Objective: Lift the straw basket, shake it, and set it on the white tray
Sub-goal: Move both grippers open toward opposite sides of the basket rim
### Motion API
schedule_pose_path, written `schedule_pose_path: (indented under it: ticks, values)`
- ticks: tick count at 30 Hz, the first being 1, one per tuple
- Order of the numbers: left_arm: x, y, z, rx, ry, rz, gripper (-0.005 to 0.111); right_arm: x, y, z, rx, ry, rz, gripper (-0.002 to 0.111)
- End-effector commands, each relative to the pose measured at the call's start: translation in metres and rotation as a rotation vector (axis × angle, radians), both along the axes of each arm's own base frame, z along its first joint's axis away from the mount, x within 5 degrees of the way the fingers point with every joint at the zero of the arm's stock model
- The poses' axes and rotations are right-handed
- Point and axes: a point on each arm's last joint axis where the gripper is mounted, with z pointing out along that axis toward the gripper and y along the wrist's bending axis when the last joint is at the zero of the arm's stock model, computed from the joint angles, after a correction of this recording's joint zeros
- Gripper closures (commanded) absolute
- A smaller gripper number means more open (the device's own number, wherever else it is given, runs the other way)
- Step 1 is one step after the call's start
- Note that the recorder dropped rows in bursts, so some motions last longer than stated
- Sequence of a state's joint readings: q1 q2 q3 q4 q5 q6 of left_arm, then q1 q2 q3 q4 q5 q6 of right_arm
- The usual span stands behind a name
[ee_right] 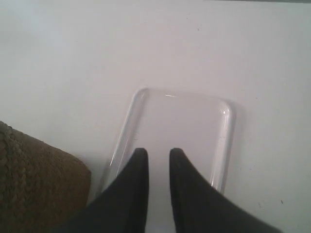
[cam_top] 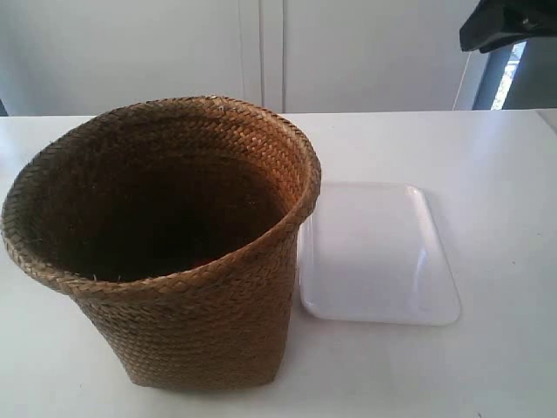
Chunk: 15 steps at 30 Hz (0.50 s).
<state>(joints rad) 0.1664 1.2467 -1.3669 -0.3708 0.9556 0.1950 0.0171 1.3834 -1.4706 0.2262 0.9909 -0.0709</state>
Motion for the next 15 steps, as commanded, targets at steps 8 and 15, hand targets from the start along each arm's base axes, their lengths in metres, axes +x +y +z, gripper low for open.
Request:
schedule_pose_path:
  ticks: [8,15]
  values:
    - [0.001,-0.008,-0.005,-0.073,0.072,-0.092,0.093,0.022,0.013,-0.019,0.134,0.061,0.087,0.056]
    - [0.001,-0.009,-0.006,-0.082,0.09,-0.105,0.066,0.025,0.025,-0.033,0.17,0.164,0.152,0.046]
